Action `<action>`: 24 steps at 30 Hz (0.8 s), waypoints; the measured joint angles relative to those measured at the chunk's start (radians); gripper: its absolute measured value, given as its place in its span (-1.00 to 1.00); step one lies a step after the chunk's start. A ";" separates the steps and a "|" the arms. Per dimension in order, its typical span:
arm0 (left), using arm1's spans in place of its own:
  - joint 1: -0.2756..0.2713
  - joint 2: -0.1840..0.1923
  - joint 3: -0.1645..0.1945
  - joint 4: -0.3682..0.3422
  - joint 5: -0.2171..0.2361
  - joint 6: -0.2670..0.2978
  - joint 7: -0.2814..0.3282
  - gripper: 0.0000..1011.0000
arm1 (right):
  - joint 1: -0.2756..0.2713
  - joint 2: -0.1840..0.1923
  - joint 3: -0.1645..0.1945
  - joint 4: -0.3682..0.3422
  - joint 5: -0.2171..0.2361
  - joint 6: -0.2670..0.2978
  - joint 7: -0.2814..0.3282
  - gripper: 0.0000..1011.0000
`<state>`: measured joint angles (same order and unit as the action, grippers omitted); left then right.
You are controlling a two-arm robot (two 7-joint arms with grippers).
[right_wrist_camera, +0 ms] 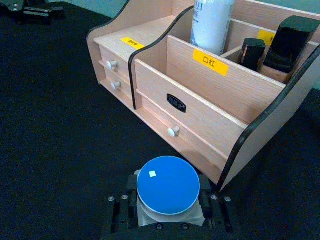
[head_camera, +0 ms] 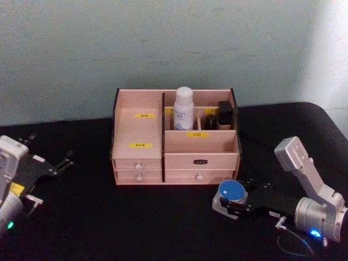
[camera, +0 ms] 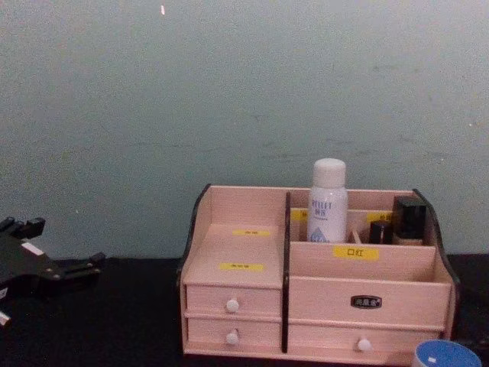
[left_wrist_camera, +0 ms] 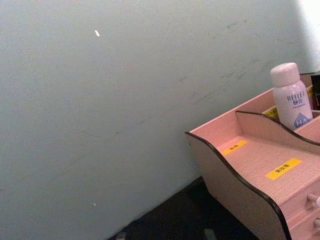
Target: Pick up the facial cleanser and watermelon frost from the table and place them into the tiered storage box.
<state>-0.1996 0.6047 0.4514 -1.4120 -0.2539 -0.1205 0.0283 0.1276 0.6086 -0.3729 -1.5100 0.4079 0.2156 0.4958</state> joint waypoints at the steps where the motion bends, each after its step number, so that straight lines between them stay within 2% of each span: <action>1: 0.000 0.000 0.000 0.000 0.000 0.000 0.000 0.98 | 0.000 0.000 0.000 0.000 0.000 0.000 0.000 0.42; 7: 0.000 0.000 0.000 0.000 0.000 0.000 0.000 0.98 | 0.000 0.000 0.000 0.000 0.000 -0.002 0.000 0.42; 24: 0.000 0.000 0.000 0.000 0.000 0.000 0.000 0.98 | 0.026 0.029 -0.028 -0.035 0.013 -0.090 0.082 0.42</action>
<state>-0.1995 0.6047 0.4514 -1.4120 -0.2539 -0.1205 0.0283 0.1538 0.6380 -0.4011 -1.5450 0.4210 0.1259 0.5778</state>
